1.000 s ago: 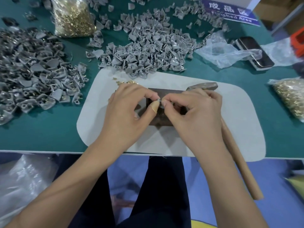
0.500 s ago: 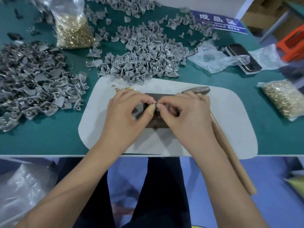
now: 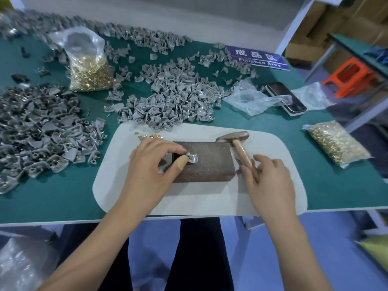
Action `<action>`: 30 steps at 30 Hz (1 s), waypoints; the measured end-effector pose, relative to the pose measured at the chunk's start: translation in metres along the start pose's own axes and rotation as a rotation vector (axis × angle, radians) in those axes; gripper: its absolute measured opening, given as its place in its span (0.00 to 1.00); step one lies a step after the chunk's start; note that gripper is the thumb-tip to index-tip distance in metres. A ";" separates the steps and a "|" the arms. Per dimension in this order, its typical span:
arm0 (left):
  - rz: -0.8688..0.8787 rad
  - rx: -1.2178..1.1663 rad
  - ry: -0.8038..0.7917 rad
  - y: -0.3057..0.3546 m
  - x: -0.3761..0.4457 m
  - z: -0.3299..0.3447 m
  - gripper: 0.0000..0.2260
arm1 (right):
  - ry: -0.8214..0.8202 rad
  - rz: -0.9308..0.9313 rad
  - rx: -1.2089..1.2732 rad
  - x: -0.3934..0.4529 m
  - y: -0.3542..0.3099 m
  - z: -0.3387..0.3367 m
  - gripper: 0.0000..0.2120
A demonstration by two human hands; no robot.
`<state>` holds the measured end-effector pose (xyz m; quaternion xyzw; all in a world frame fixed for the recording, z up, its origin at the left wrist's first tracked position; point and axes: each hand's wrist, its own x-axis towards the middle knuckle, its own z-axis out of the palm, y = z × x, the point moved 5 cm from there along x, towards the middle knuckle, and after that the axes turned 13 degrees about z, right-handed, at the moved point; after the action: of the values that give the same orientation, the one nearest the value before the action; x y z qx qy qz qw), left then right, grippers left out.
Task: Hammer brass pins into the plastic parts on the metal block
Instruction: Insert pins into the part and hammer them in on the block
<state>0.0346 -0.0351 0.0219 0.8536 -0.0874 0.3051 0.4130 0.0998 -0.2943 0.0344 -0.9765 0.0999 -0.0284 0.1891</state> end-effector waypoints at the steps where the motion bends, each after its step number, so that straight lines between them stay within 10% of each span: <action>1: 0.001 0.000 -0.001 0.000 0.001 0.000 0.07 | -0.018 -0.018 -0.034 -0.001 -0.001 0.002 0.17; 8: -0.004 -0.001 0.010 0.001 0.000 0.000 0.07 | -0.023 -0.009 -0.103 0.003 -0.007 -0.016 0.13; 30: 0.051 0.031 0.012 0.011 0.004 -0.001 0.09 | -0.585 -0.066 0.844 -0.077 -0.021 -0.005 0.16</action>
<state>0.0327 -0.0407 0.0315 0.8557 -0.1020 0.3218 0.3922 0.0279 -0.2613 0.0457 -0.7847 -0.0081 0.2024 0.5858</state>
